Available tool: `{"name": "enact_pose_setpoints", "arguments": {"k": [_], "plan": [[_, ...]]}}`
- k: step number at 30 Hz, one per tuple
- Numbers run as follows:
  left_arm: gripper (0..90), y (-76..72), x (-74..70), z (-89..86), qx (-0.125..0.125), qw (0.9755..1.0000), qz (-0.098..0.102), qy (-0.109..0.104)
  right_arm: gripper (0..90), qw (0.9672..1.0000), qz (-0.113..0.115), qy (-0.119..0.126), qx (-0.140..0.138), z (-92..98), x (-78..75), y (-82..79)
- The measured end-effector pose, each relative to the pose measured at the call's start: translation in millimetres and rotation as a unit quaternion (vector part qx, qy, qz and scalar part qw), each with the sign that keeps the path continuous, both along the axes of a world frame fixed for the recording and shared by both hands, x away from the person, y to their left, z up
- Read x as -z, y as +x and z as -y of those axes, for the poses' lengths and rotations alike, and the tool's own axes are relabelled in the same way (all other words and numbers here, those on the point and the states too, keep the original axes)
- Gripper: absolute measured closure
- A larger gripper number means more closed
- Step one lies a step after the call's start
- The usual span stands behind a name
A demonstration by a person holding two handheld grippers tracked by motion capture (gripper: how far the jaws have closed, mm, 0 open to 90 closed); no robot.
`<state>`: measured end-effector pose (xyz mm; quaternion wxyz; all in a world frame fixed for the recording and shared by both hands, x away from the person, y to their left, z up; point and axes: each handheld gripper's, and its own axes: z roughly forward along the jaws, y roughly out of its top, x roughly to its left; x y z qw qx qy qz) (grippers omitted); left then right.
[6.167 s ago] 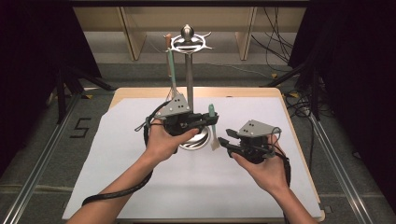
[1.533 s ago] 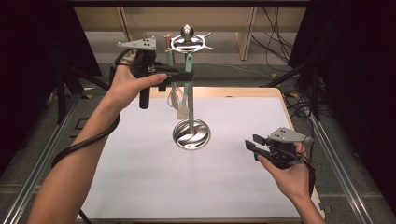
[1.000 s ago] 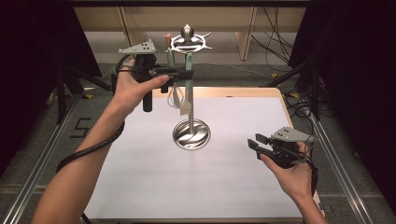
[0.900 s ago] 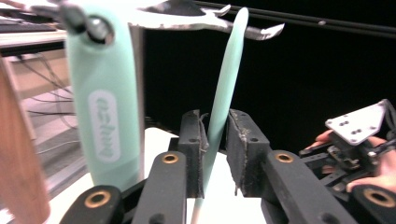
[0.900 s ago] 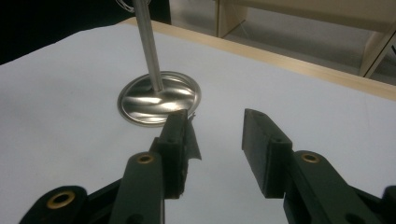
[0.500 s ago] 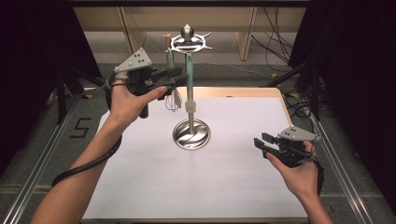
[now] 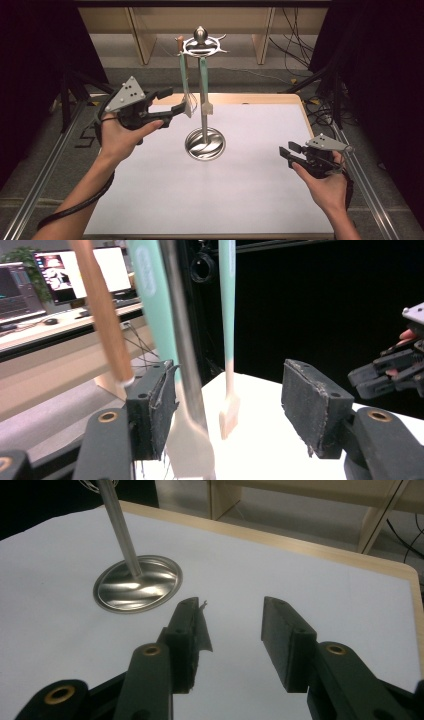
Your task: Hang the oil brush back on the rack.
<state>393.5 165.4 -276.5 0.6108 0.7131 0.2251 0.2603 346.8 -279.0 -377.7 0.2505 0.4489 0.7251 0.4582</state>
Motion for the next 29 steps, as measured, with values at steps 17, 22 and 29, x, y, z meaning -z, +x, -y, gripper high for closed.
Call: {"name": "enact_pose_setpoints", "arguments": {"k": [17,22,29], "plan": [[37.3,-6.9,41.7,-37.5,-0.071,0.9972,-0.021,-0.006,57.8,0.9997,-0.016,0.008,0.018,3.4,5.8,3.2],[36.7,-4.8,49.8,-40.6,-0.079,0.9966,-0.023,0.0,57.6,0.9997,-0.025,0.002,0.008,5.7,3.6,2.2],[35.0,-3.6,51.7,-41.6,-0.085,0.9957,-0.034,-0.005,56.7,0.9997,-0.021,0.001,0.01,7.9,5.4,1.1]]}}
